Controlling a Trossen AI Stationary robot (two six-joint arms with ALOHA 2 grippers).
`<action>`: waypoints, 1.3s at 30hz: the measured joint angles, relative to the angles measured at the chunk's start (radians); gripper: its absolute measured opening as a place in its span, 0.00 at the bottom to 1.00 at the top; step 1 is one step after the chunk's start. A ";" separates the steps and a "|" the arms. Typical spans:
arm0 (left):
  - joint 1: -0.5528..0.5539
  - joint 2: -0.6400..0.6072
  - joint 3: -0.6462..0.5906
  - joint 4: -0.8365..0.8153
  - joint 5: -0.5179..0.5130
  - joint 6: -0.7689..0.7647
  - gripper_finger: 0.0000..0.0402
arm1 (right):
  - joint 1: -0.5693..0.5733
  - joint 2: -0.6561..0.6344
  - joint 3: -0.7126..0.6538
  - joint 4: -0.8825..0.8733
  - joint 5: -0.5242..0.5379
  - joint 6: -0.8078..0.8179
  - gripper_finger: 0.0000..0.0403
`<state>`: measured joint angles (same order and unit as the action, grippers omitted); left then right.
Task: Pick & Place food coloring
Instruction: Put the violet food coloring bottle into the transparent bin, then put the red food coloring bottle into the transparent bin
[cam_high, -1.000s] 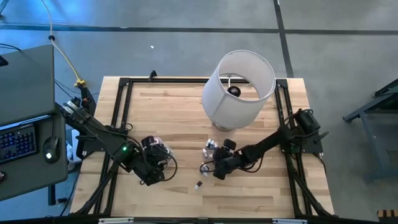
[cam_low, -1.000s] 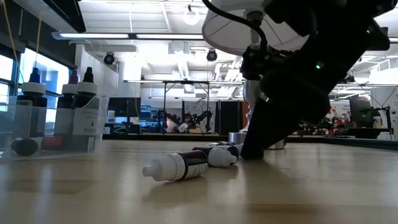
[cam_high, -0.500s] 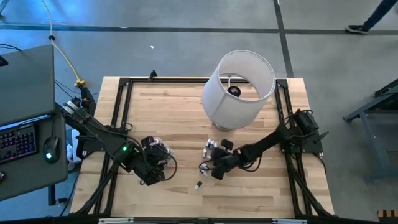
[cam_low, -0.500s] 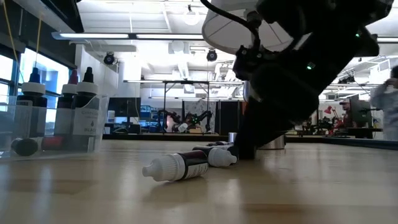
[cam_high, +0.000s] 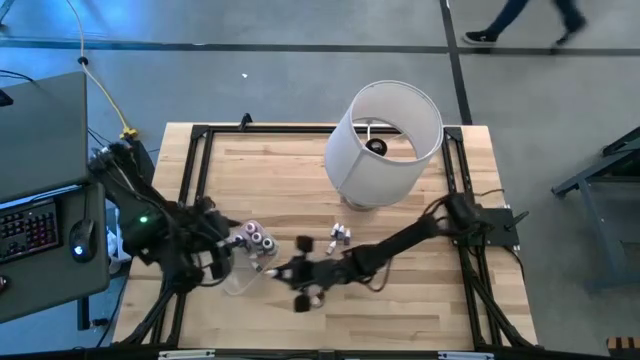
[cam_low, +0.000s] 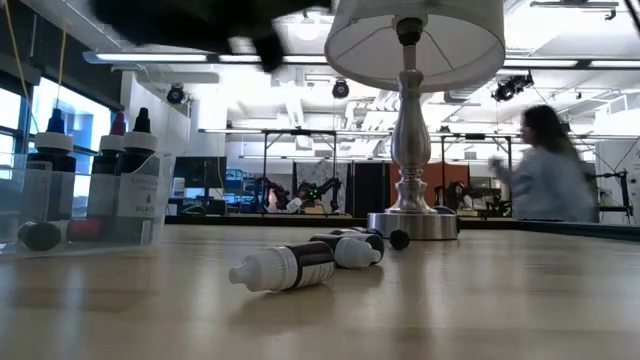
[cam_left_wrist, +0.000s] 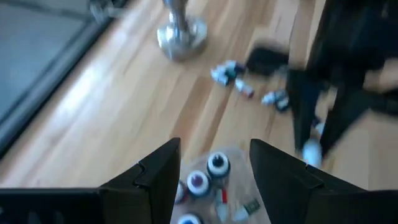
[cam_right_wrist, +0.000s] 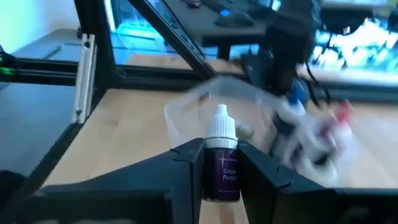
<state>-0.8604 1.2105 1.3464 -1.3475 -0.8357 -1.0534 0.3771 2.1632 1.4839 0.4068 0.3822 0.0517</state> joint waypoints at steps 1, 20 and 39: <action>-0.016 -0.011 -0.005 0.002 -0.034 0.000 0.47 | -0.006 0.040 0.068 -0.026 -0.001 -0.026 0.18; -0.050 -0.013 -0.178 0.012 -0.105 -0.156 0.47 | -0.125 0.389 0.627 -0.501 -0.049 -0.034 0.32; -0.050 0.085 -0.208 0.144 -0.118 -0.155 0.47 | 0.001 -0.042 0.699 -1.260 0.084 0.006 0.37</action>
<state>-0.9100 1.2957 1.1385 -1.2031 -0.9535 -1.2083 0.3778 2.1208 2.1825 -0.8529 0.4662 0.0581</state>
